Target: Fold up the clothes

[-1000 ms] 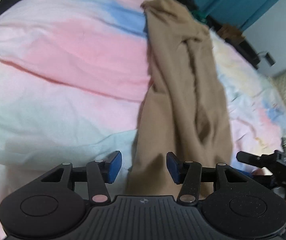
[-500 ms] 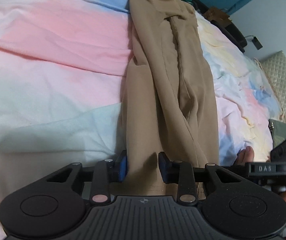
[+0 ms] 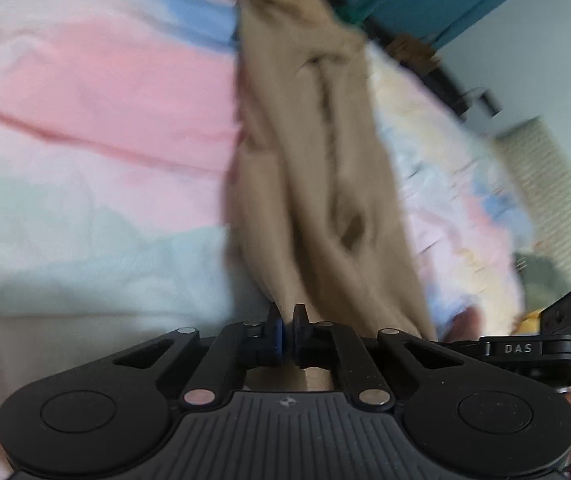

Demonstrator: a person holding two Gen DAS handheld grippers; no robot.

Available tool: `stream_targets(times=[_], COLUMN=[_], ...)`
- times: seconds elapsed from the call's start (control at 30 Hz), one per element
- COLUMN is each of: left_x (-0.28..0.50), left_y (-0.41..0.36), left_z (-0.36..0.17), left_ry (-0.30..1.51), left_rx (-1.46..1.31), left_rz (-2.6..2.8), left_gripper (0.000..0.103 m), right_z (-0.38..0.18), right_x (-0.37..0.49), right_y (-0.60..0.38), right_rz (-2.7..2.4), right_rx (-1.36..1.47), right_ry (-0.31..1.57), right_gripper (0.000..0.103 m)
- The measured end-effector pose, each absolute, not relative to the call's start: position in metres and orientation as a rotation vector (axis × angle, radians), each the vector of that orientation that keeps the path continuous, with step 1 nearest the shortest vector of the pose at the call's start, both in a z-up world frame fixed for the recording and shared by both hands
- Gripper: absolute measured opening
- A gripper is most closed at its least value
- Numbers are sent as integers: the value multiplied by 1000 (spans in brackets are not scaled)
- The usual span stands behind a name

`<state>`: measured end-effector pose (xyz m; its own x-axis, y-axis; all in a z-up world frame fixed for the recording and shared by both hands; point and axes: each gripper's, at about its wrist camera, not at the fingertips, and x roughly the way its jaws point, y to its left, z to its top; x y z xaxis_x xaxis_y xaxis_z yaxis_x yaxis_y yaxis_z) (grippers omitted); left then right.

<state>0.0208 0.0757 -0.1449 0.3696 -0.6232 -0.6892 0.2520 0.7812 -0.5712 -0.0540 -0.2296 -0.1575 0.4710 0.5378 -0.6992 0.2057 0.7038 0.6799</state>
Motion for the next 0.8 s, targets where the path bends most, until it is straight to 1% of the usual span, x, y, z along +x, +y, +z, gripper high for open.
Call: stream_targets(times=[0.1,0.27,0.33,0.47,0.53,0.63,0.8], left_x=[12,-10,-19,-41,-60,-95,-156], left_y=[78,72,69,68,68,68,73], left_z=[-117,-54,-29,7,16,15,-10], left_ry=[961,775,709,635,615,627,677], left_rx=[-462,-549,-580,-598,-597,-596,-632], left_rz=[-609,-609,-605,-594,-595,-577,-556], left_gripper=[5,5,4,4,4,4,3], right_z=[-115,-33,-7,33,39,39,-4], right_x=[-62,-66,-69,-82,-100,-132,-183], right_y=[-244,-269,-277,-294,-302,-308,-305], right_rz=[240,292,314,356,368,383,381], right_rx=[745,710,714,732,719,702,748], right_ry=[951,765,720,644,628,618,666], right_gripper=[12,12,12,12,12,12,12])
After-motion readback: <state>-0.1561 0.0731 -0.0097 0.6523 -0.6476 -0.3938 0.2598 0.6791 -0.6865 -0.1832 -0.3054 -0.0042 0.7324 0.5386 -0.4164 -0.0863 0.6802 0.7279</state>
